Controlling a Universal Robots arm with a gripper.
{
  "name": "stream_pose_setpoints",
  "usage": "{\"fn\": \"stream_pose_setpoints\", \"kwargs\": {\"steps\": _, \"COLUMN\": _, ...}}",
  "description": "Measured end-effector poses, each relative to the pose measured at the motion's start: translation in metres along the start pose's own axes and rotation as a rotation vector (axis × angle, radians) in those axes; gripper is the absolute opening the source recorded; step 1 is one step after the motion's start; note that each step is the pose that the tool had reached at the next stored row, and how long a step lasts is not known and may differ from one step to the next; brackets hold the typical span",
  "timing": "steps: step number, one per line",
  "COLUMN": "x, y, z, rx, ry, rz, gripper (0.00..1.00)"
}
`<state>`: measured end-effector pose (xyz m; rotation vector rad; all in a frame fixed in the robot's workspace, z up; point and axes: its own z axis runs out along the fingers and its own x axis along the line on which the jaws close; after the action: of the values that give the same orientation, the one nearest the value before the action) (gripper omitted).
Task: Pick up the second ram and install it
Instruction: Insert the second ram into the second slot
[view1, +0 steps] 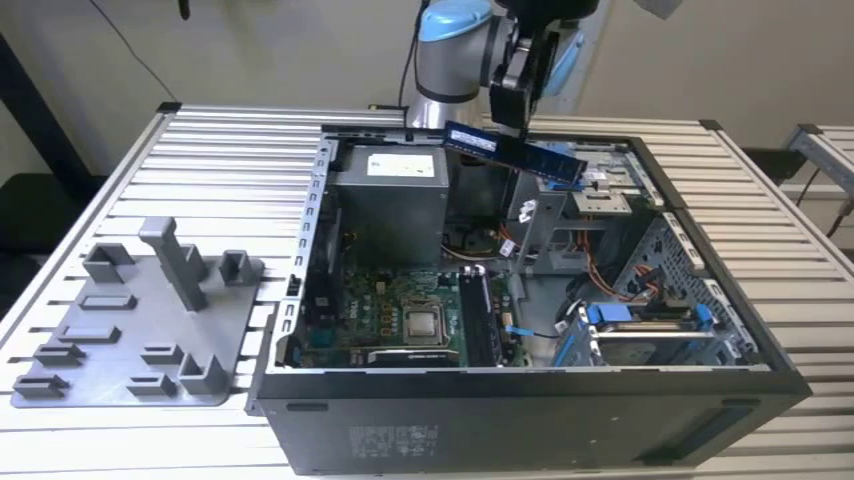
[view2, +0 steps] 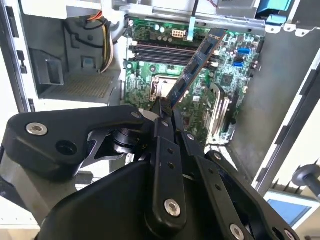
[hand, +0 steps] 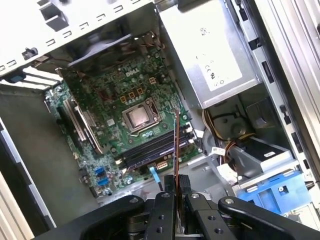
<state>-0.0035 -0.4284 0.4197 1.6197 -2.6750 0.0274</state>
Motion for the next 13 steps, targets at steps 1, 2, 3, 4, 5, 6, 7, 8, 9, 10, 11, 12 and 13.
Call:
{"fn": "stream_pose_setpoints", "kwargs": {"steps": 1, "x": 0.0000, "y": 0.0000, "z": 0.0001, "rx": -0.0003, "ry": 0.0000, "rz": 0.013, "gripper": 0.15}}
{"fn": "stream_pose_setpoints", "kwargs": {"steps": 2, "x": 0.0000, "y": 0.0000, "z": 0.0001, "rx": -0.0006, "ry": 0.0002, "rz": 0.026, "gripper": 0.15}}
{"fn": "stream_pose_setpoints", "kwargs": {"steps": 3, "x": 0.0000, "y": 0.0000, "z": 0.0001, "rx": -0.0009, "ry": 0.0003, "rz": 0.040, "gripper": 0.15}}
{"fn": "stream_pose_setpoints", "kwargs": {"steps": 4, "x": 0.0000, "y": 0.0000, "z": 0.0002, "rx": -0.0012, "ry": 0.0003, "rz": 0.053, "gripper": 0.15}}
{"fn": "stream_pose_setpoints", "kwargs": {"steps": 5, "x": 0.0000, "y": 0.0000, "z": 0.0002, "rx": -0.0014, "ry": 0.0004, "rz": 0.066, "gripper": 0.15}}
{"fn": "stream_pose_setpoints", "kwargs": {"steps": 6, "x": 0.0000, "y": 0.0000, "z": 0.0003, "rx": -0.0017, "ry": 0.0005, "rz": 0.079, "gripper": 0.15}}
{"fn": "stream_pose_setpoints", "kwargs": {"steps": 7, "x": 0.0000, "y": 0.0000, "z": 0.0003, "rx": -0.0020, "ry": 0.0006, "rz": 0.093, "gripper": 0.15}}
{"fn": "stream_pose_setpoints", "kwargs": {"steps": 8, "x": 0.0000, "y": 0.0000, "z": 0.0003, "rx": -0.0023, "ry": 0.0008, "rz": 0.106, "gripper": 0.15}}
{"fn": "stream_pose_setpoints", "kwargs": {"steps": 9, "x": 0.0000, "y": 0.0000, "z": 0.0003, "rx": -0.0026, "ry": 0.0009, "rz": 0.119, "gripper": 0.15}}
{"fn": "stream_pose_setpoints", "kwargs": {"steps": 10, "x": 0.0000, "y": 0.0000, "z": 0.0004, "rx": -0.0028, "ry": 0.0009, "rz": 0.132, "gripper": 0.15}}
{"fn": "stream_pose_setpoints", "kwargs": {"steps": 11, "x": 0.0000, "y": 0.0000, "z": 0.0004, "rx": -0.0031, "ry": 0.0011, "rz": 0.146, "gripper": 0.15}}
{"fn": "stream_pose_setpoints", "kwargs": {"steps": 12, "x": 0.0000, "y": 0.0000, "z": 0.0005, "rx": -0.0034, "ry": 0.0011, "rz": 0.159, "gripper": 0.15}}
{"fn": "stream_pose_setpoints", "kwargs": {"steps": 13, "x": 0.0000, "y": 0.0000, "z": 0.0005, "rx": -0.0037, "ry": 0.0013, "rz": 0.172, "gripper": 0.15}}
